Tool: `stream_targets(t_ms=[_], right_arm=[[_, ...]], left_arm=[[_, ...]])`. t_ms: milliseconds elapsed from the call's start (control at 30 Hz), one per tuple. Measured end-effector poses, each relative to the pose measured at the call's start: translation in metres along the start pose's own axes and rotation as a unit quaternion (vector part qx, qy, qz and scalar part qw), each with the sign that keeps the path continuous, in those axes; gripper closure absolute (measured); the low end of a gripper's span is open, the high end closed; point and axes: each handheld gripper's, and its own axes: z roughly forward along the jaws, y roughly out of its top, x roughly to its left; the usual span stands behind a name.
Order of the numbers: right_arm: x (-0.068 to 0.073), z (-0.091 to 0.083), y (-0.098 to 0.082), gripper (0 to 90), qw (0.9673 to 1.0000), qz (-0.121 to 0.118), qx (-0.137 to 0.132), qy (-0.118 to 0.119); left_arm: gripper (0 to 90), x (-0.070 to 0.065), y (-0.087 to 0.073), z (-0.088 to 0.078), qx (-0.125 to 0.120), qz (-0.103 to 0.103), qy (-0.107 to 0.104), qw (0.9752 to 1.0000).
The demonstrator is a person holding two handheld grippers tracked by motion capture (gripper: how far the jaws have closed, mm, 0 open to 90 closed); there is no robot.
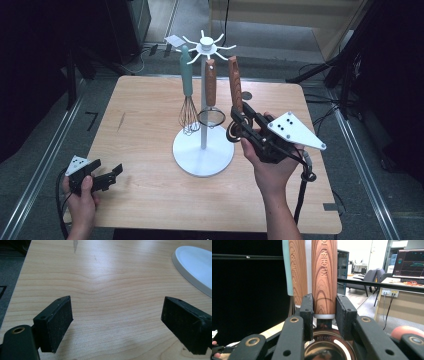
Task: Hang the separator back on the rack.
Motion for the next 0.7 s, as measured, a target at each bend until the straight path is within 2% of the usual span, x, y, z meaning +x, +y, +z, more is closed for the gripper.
stream_targets(t_ms=[333, 567, 700], right_arm=[[-0.001, 0.009, 0.001, 71.5, 1.0, 0.001, 0.007, 0.0], [-0.002, 0.017, 0.001, 71.4, 0.9998, 0.008, 0.017, 0.008], [-0.004, 0.018, 0.003, 71.4, 0.9997, 0.017, 0.015, 0.012]], left_arm=[[10.5, 0.0, 0.0, 0.0, 0.0, -0.001, 0.0, 1.0], [10.4, 0.0, 0.0, 0.0, 0.002, 0.0, -0.001, 1.0], [10.4, 0.0, 0.0, 0.0, 0.001, -0.001, -0.002, 1.0]])
